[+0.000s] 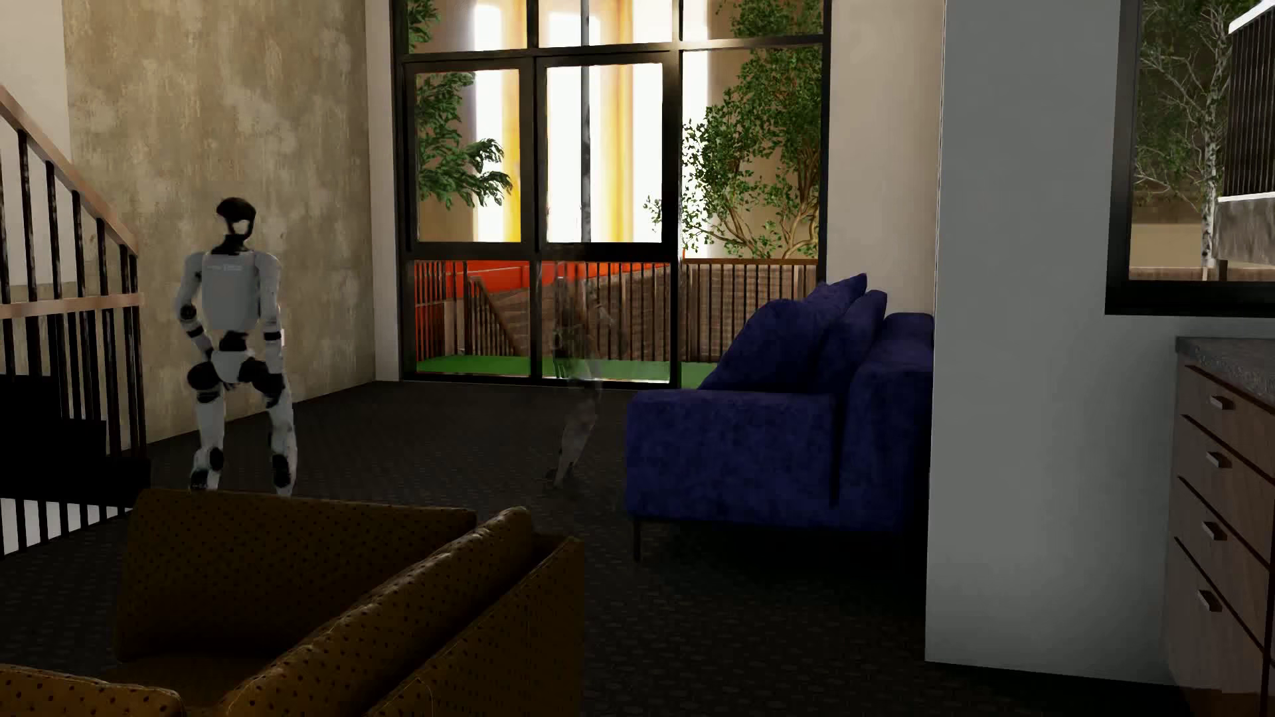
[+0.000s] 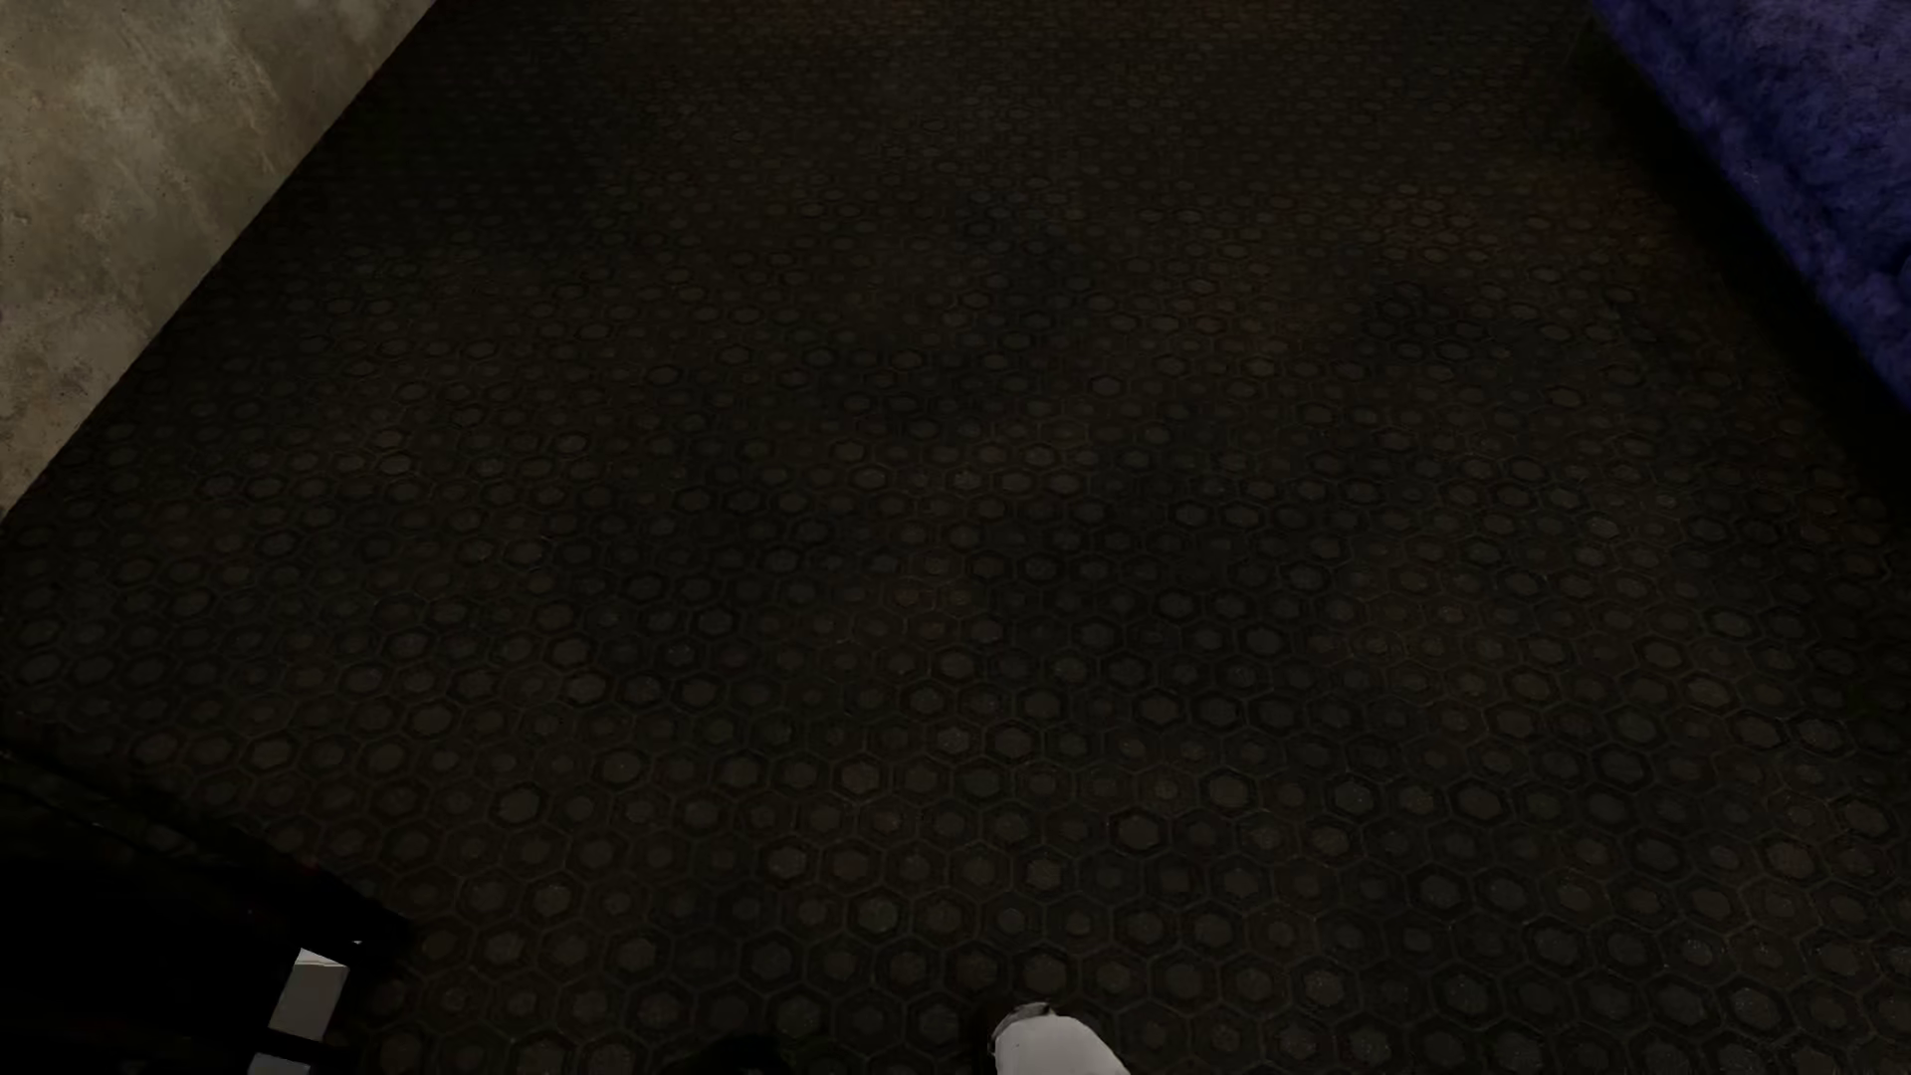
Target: Head to the sofa
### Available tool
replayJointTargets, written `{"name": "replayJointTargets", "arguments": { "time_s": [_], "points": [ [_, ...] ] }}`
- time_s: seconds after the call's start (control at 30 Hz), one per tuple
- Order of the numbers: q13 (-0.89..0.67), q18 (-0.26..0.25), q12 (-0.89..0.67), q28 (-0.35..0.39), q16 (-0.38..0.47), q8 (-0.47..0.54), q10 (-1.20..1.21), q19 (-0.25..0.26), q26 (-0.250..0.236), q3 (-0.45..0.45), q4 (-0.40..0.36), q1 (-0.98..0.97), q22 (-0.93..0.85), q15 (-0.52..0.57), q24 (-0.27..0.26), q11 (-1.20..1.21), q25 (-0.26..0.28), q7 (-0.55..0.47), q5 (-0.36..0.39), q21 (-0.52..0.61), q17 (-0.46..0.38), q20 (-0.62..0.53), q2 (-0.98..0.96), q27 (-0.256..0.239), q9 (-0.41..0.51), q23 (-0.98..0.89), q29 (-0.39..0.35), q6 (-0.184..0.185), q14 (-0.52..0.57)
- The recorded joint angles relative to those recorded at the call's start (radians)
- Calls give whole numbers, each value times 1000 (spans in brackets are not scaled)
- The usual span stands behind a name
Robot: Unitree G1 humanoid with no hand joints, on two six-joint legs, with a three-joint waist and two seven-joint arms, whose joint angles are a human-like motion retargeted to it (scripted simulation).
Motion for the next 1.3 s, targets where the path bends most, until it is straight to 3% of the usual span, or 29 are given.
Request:
{"name": "replayJointTargets", "arguments": {
  "time_s": [0.1,0.17,0.23,0.27,0.33,0.37,0.4,0.43,0.5,0.57,0.6,0.67,0.77,0.83,0.9,0.97,1.0,1.07,1.13,1.2,1.3],
  "points": [
    [26,0,-12,0,5,0,-7,0,0,-21,0,58,3,-125,0,-88,0,0,-16,28,10,-16,-16,0,-29,85,0,-5,-69],
    [31,0,4,0,-10,0,0,0,0,-33,19,92,35,-18,0,-54,0,0,-15,32,8,11,-45,0,-56,139,0,12,-27],
    [19,0,45,0,-36,0,19,0,0,-33,52,115,111,159,0,8,0,0,9,29,-4,57,-84,0,-96,195,0,54,157],
    [6,0,67,0,-42,0,47,0,0,-31,73,125,159,186,0,37,0,0,36,26,-16,59,-75,0,-109,210,0,78,307],
    [-24,0,100,0,-20,0,200,0,0,-23,106,69,207,147,0,38,0,0,88,9,-39,-14,6,0,-123,190,0,103,672],
    [-43,0,107,0,-2,0,324,0,0,-12,116,-2,210,107,0,28,0,0,105,-11,-47,-58,57,0,-121,159,0,106,810],
    [-67,0,110,0,12,0,460,0,0,11,127,-85,213,65,0,20,0,0,124,-29,-57,-80,106,0,-111,121,0,113,875],
    [-96,0,113,0,15,0,595,0,0,46,135,-169,227,23,0,9,0,0,145,-39,-68,-74,159,0,-98,84,0,121,857],
    [-167,0,131,0,5,0,786,0,0,140,131,-326,283,-58,0,-28,0,0,182,-45,-92,6,277,0,-74,23,0,121,659],
    [-248,0,164,0,-2,0,769,0,0,235,104,-445,335,-136,0,-69,0,0,192,-73,-96,86,403,0,-58,-8,0,102,506],
    [-287,0,180,0,2,0,679,0,0,275,86,-490,348,-172,0,-89,0,0,184,-97,-90,96,463,0,-52,-22,0,87,493],
    [-349,0,208,0,18,0,411,0,0,334,58,-554,347,-233,0,-124,0,0,157,-136,-75,73,562,0,-44,-76,0,59,562],
    [-363,0,242,0,25,0,28,0,0,374,66,-590,333,-332,0,-168,0,0,122,-171,-69,48,696,0,-54,-228,0,49,697],
    [-329,0,257,0,22,0,-80,0,0,396,84,-590,336,-381,0,-169,0,0,99,-182,-63,69,767,0,-61,-313,0,50,751],
    [-286,0,262,0,19,0,-46,0,0,410,73,-602,339,-378,0,-143,0,0,73,-161,-47,108,800,0,-67,-319,0,34,716],
    [-240,0,246,0,23,0,43,0,0,394,28,-626,358,-317,0,-88,0,0,35,-101,-21,91,815,0,-87,-212,0,-5,805],
    [-219,0,228,0,27,0,86,0,0,378,4,-617,370,-251,0,-39,0,0,14,-62,-5,61,817,0,-92,-112,0,-29,799],
    [-188,0,173,0,33,0,125,0,0,357,-7,-535,371,-41,0,152,0,0,-26,57,13,14,746,0,-85,108,0,-58,714],
    [-157,0,121,0,46,0,122,0,0,323,-21,-443,314,151,0,461,0,0,-67,224,-15,23,553,0,-69,183,0,-78,603],
    [-100,0,83,0,69,0,113,0,0,257,-33,-351,236,112,0,750,0,0,-59,237,-55,64,357,0,-48,132,0,-85,488],
    [-22,0,29,0,94,0,82,0,0,133,-21,-195,136,-33,0,777,0,0,8,47,-70,223,147,0,-25,50,0,-82,352]
  ]
}}
